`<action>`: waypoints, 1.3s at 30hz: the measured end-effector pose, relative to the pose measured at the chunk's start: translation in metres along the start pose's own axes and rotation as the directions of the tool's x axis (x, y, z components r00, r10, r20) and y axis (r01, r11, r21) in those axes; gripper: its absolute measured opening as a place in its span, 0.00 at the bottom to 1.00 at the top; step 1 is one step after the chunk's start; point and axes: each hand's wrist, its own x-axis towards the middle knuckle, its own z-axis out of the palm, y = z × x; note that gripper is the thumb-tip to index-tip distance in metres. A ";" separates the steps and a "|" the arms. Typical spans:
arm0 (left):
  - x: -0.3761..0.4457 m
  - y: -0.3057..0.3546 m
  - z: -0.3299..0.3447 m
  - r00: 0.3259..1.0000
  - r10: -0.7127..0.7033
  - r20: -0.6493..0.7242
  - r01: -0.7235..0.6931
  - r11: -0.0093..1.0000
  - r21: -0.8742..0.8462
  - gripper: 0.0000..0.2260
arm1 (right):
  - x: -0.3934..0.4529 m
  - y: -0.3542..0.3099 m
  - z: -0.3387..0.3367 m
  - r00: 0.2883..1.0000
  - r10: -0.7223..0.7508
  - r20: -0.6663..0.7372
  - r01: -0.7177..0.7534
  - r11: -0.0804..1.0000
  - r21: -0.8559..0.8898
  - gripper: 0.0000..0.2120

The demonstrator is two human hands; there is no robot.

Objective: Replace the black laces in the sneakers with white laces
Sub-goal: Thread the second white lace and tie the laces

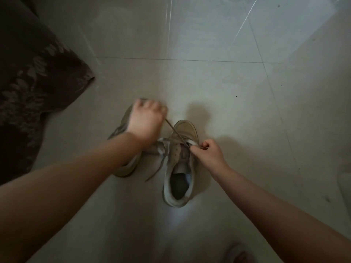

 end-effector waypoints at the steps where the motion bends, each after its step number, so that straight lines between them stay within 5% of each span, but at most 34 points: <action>1: 0.001 -0.014 0.002 0.997 -0.056 -0.053 0.056 0.998 0.002 0.07 | 0.000 0.001 0.000 1.000 -0.001 -0.006 0.001 1.000 -0.001 0.15; 3: -0.002 -0.026 0.004 0.995 -0.077 0.059 0.077 0.997 0.016 0.06 | 0.000 0.000 0.000 1.000 -0.006 -0.004 0.006 1.000 -0.004 0.15; 6: -0.010 -0.008 0.013 0.976 0.017 0.215 -0.012 1.000 -0.024 0.19 | 0.000 0.000 0.001 1.000 -0.019 0.013 0.019 1.000 -0.005 0.15; 10: -0.016 0.026 0.010 0.970 0.237 -0.054 -0.243 0.958 -0.154 0.15 | 0.002 0.002 0.001 1.000 -0.016 0.007 0.016 1.000 -0.006 0.14; 12: -0.012 0.039 0.009 0.960 0.279 0.006 -0.275 0.948 -0.159 0.13 | 0.003 0.002 0.002 1.000 -0.027 -0.006 0.027 1.000 0.008 0.15; 19: 0.011 0.060 0.012 0.959 -0.034 0.280 0.110 0.959 -0.260 0.12 | 0.006 0.006 0.001 0.999 -0.033 0.034 0.033 0.999 -0.001 0.13; 25: 0.010 0.054 0.013 0.896 -0.068 0.439 0.236 0.910 -0.341 0.19 | 0.008 0.010 0.004 0.998 -0.056 0.031 0.057 0.998 -0.014 0.13; 30: 0.006 0.044 0.018 0.864 -0.008 0.503 0.283 0.835 -0.473 0.14 | 0.010 0.012 0.006 0.997 -0.073 0.030 0.075 0.996 -0.041 0.15; 34: 0.003 0.036 0.015 0.893 0.013 0.450 0.246 0.823 -0.512 0.09 | 0.009 0.013 0.006 0.995 -0.101 0.022 0.102 0.992 -0.068 0.15; 39: 0.008 0.005 0.010 0.898 -0.285 0.335 0.439 0.607 -0.662 0.11 | 0.009 0.015 0.007 0.990 -0.138 0.005 0.137 0.984 -0.114 0.16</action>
